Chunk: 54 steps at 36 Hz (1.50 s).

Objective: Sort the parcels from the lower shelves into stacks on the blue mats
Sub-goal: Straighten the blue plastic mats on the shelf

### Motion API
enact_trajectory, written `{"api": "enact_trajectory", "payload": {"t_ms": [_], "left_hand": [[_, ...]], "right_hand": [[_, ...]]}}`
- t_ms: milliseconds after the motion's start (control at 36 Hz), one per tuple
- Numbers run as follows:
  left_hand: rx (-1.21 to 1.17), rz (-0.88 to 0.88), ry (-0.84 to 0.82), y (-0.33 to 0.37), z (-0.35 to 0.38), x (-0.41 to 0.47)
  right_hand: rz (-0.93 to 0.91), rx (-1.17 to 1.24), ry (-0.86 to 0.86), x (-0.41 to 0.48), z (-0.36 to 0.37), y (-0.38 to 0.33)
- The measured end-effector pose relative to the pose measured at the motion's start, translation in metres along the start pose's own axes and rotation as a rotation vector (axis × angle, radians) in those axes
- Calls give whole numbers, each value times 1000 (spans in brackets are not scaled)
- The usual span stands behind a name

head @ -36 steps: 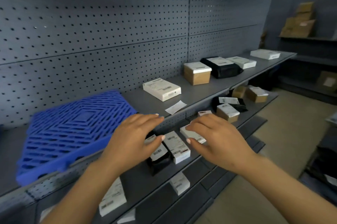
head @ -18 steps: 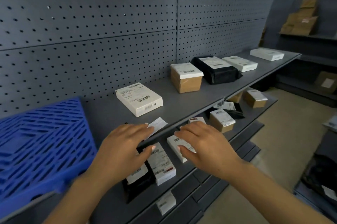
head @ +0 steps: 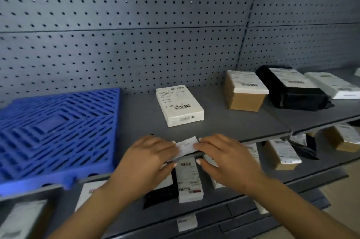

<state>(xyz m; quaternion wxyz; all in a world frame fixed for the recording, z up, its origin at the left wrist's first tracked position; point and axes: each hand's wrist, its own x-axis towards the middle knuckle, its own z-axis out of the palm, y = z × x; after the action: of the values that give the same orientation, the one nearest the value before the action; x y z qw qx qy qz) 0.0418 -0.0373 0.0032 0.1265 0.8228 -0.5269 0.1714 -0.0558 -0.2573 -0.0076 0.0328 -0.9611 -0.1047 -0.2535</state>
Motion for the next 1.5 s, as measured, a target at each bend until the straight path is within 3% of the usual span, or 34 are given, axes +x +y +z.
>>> {"api": "enact_trajectory", "payload": {"t_ms": [528, 806, 1139, 1500], "left_hand": [[-27, -189, 233, 80, -15, -31], [118, -202, 410, 89, -46, -63], [266, -292, 501, 30, -85, -144], [220, -258, 461, -81, -121, -234]], "right_hand": [[-380, 319, 268, 0, 1, 20], [-541, 421, 418, 17, -13, -9], [-628, 473, 467, 68, 0, -106], [-498, 352, 420, 118, 37, -226]]}}
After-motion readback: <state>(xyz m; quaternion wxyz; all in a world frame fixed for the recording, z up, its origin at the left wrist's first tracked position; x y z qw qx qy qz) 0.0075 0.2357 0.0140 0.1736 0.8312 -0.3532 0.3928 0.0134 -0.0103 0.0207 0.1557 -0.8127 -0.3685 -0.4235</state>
